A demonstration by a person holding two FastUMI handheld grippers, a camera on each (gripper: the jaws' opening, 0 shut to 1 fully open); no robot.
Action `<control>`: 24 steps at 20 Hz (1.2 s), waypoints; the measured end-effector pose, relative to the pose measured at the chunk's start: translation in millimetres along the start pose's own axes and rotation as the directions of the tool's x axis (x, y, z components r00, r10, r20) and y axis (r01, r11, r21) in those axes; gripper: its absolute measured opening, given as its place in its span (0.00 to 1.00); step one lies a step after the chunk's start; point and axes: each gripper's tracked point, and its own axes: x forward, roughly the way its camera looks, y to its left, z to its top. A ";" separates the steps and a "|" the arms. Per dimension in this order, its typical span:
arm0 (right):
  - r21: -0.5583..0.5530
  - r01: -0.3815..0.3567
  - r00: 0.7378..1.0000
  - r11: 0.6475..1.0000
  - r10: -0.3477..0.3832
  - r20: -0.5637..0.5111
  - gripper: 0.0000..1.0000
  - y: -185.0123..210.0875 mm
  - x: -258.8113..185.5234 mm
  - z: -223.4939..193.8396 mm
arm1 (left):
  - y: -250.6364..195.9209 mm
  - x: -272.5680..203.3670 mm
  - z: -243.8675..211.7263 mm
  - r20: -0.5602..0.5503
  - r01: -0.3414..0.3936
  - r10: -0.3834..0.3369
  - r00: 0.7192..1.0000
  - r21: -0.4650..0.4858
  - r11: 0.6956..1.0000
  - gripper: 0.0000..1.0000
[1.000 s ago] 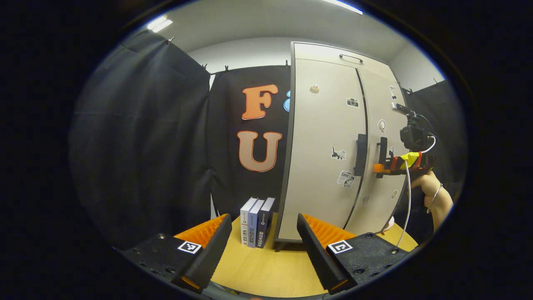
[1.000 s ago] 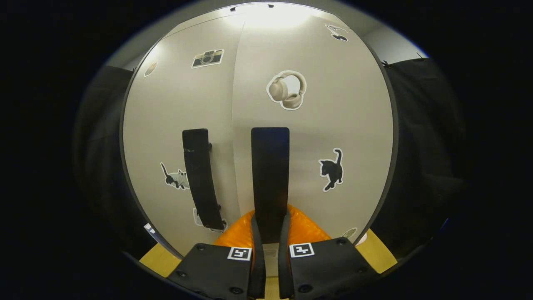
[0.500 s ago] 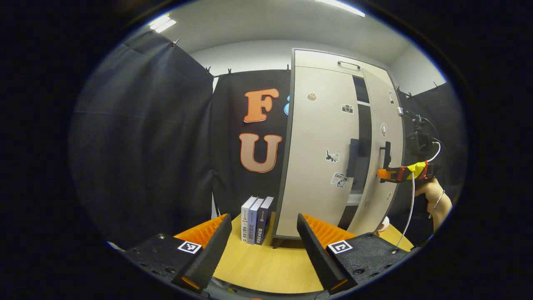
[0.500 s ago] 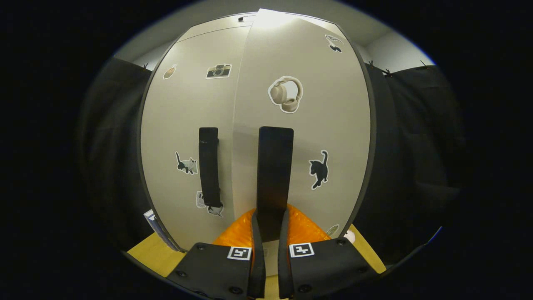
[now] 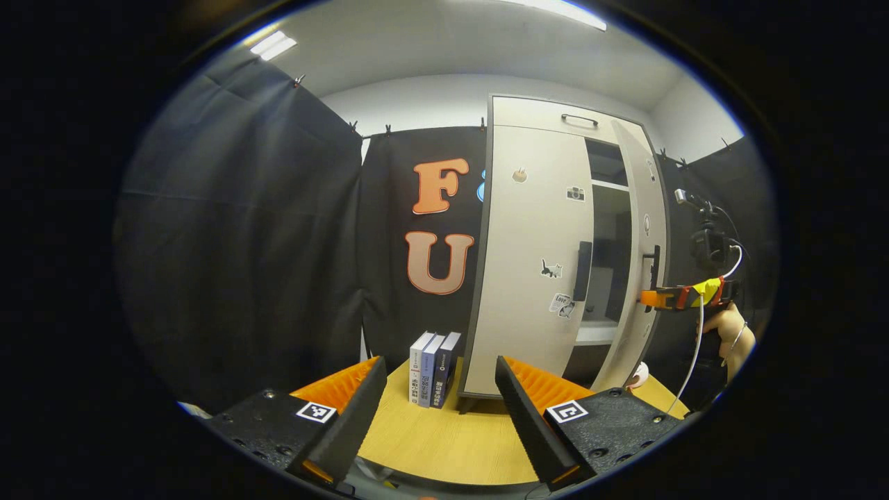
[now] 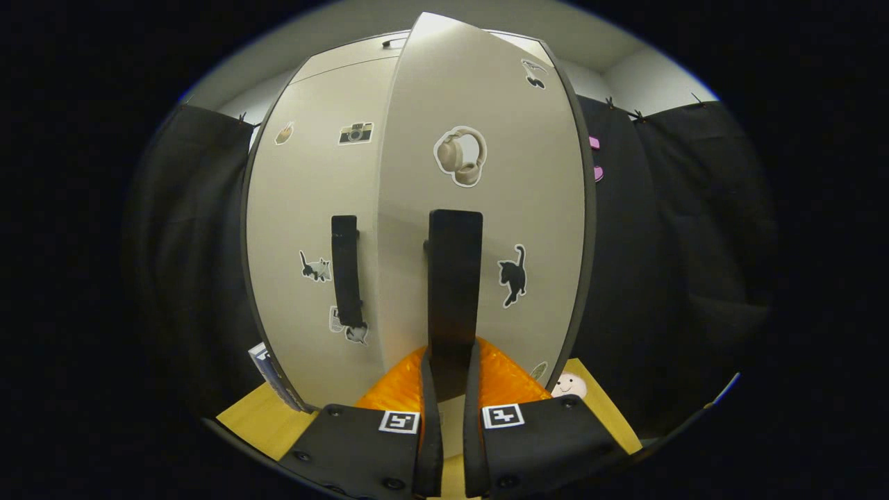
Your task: Open the right door of the double-door shoe cabinet with the right hand, and open the left door with the left hand.
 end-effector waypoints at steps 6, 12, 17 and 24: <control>0.003 -0.034 0.999 0.999 0.034 0.000 0.20 -9.3 -15.6 -2.2 | -11.3 -10.6 2.2 -0.001 0.013 -0.013 1.000 -0.001 1.000 0.92; -0.007 -0.050 0.999 0.999 0.050 0.005 0.20 -26.0 -30.3 -4.4 | -35.1 -9.4 0.0 -0.006 0.041 -0.041 0.999 -0.005 0.999 0.95; -0.037 -0.033 0.999 0.999 0.034 0.020 0.11 -41.5 -37.3 -5.0 | -65.1 -7.1 -1.8 -0.020 0.065 -0.065 0.998 -0.002 0.998 0.95; -0.010 -0.044 0.999 0.999 0.045 0.013 0.11 -56.0 -44.9 -6.7 | -101.4 -11.6 11.3 0.010 0.082 -0.082 0.997 0.007 0.997 0.92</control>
